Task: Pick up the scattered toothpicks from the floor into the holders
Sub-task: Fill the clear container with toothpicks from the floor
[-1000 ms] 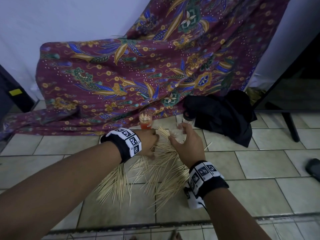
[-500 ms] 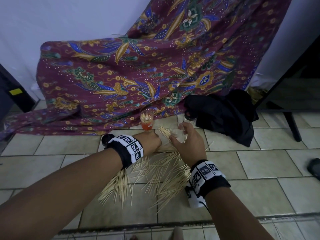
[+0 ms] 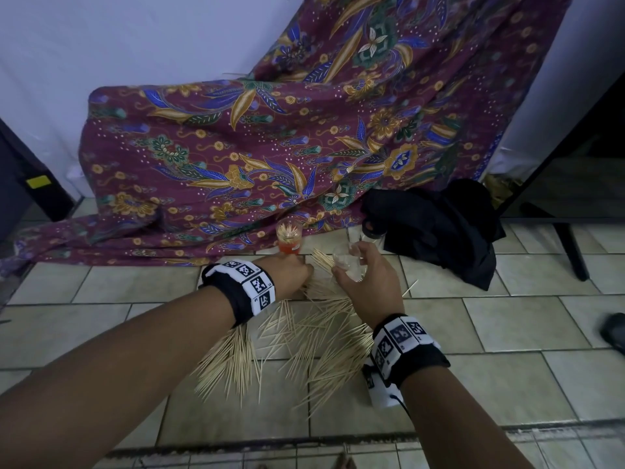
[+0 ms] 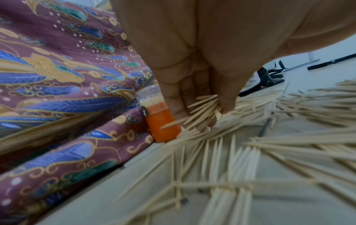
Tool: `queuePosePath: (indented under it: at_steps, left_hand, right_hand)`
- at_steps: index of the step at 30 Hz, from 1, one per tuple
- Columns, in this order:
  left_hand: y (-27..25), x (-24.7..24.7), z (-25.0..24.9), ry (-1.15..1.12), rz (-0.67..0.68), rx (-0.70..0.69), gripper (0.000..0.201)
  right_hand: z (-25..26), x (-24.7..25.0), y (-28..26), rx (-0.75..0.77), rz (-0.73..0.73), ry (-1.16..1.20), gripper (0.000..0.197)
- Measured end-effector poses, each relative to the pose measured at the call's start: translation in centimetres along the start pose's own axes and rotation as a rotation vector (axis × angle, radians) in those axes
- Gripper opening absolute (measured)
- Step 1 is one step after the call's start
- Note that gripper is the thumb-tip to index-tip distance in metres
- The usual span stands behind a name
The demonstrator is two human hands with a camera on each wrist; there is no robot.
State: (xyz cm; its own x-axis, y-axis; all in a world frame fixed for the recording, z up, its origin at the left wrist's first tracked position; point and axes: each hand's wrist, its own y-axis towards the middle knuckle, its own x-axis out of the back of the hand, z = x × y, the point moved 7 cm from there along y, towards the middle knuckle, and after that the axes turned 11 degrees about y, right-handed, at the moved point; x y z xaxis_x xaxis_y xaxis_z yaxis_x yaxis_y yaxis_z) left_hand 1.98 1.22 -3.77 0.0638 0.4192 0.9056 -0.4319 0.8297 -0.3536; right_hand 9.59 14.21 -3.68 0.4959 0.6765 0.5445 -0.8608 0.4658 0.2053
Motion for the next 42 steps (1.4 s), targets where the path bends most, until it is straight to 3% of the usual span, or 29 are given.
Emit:
queuePosePath:
  at_steps: [7,17,26,42]
  left_hand:
    - [-1.3,1.8,3.7,-0.115,0.069,0.020,0.025]
    - [-2.1,8.9,4.7,-0.111,-0.090,-0.021,0.020]
    - [0.0,8.9,1.6,0.140,0.117,-0.070,0.016]
    - [-0.4,9.2,3.8,0.088,0.140,-0.040,0.021]
  right_hand:
    - [0.0,-0.2,0.1,-0.010,-0.001,0.014,0.049]
    - [0.6,-0.9,0.2,0.014,0.039,-0.025,0.048]
    - [1.0,-1.0,0.0,0.012,0.032,-0.005,0.051]
    - [1.2,-0.9,0.1,0.017,0.035,-0.021,0.047]
